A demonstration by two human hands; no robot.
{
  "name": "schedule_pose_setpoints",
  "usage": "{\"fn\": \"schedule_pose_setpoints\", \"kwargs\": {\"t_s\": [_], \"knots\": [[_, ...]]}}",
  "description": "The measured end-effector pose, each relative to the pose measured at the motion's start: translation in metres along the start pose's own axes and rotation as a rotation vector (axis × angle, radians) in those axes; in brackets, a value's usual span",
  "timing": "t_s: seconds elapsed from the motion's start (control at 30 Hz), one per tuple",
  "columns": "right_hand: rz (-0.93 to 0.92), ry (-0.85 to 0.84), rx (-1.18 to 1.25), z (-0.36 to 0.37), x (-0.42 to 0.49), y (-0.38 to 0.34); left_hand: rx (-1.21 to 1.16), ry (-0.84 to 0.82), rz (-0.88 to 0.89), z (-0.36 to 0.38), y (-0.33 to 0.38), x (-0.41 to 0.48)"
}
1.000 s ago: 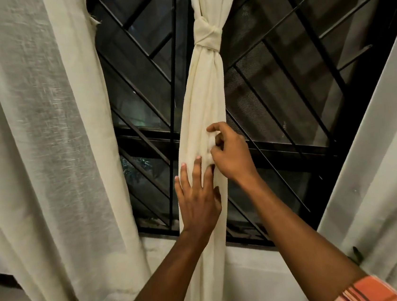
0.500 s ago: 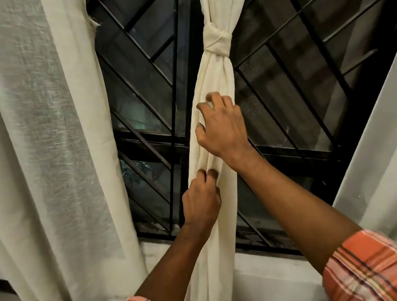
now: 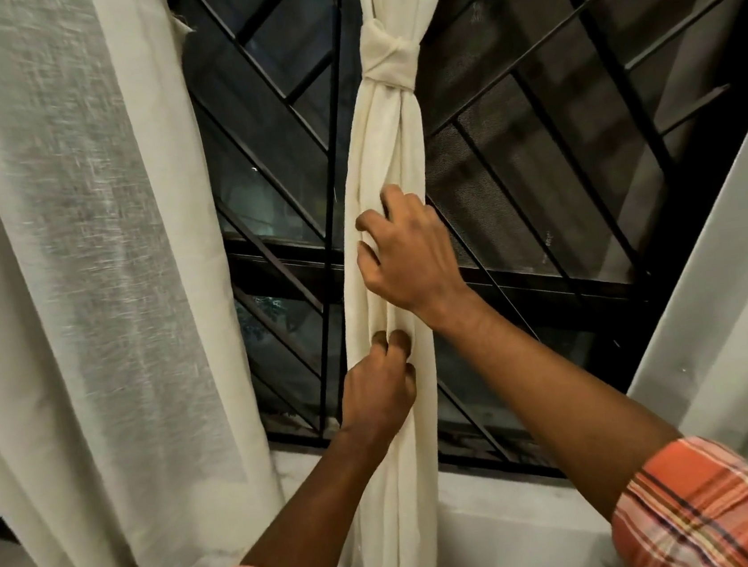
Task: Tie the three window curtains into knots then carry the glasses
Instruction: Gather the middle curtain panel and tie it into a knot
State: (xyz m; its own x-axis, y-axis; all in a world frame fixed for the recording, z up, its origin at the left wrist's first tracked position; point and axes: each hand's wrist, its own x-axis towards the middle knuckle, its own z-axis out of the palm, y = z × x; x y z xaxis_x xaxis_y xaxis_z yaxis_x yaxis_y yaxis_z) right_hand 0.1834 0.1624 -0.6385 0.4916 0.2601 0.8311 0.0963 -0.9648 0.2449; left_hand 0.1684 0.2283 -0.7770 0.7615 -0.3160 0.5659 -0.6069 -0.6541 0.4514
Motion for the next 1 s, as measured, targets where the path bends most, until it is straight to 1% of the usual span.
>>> {"fn": "schedule_pose_setpoints", "kwargs": {"t_s": [0.2, 0.4, 0.57, 0.6, 0.67, 0.8, 0.83, 0.87, 0.9, 0.93, 1.0], "knots": [[0.046, 0.062, -0.096, 0.008, -0.008, 0.001, -0.037, 0.023, 0.035, 0.0, -0.006, -0.002], [0.058, 0.166, -0.04, 0.017, -0.008, 0.004, -0.009, 0.066, 0.089, 0.002, -0.007, -0.005], [0.028, 0.303, 0.01, 0.025, -0.013, 0.002, -0.02, 0.051, 0.053, 0.004, -0.016, -0.007], [0.02, 0.293, 0.018, 0.027, -0.015, 0.0, -0.019, 0.043, 0.048, 0.005, -0.018, -0.007], [0.043, 0.189, 0.033, 0.031, -0.017, -0.004, -0.006, 0.035, 0.046, 0.005, -0.021, -0.007], [0.177, -0.184, 0.008, 0.027, -0.012, -0.015, 0.029, 0.028, 0.04, 0.003, -0.022, -0.002], [0.189, -0.255, 0.006, 0.026, -0.01, -0.017, 0.032, 0.013, 0.033, 0.003, -0.022, -0.001], [0.181, -0.291, 0.029, 0.026, -0.009, -0.019, 0.034, -0.008, 0.017, 0.004, -0.023, -0.001], [0.16, -0.301, 0.081, 0.025, -0.01, -0.021, 0.034, -0.023, -0.005, 0.005, -0.025, 0.0], [0.124, -0.275, 0.152, 0.025, -0.015, -0.024, 0.027, -0.028, -0.031, 0.005, -0.028, -0.001], [0.048, -0.123, 0.28, 0.028, -0.031, -0.028, 0.016, -0.02, -0.07, 0.004, -0.034, -0.002]]}}
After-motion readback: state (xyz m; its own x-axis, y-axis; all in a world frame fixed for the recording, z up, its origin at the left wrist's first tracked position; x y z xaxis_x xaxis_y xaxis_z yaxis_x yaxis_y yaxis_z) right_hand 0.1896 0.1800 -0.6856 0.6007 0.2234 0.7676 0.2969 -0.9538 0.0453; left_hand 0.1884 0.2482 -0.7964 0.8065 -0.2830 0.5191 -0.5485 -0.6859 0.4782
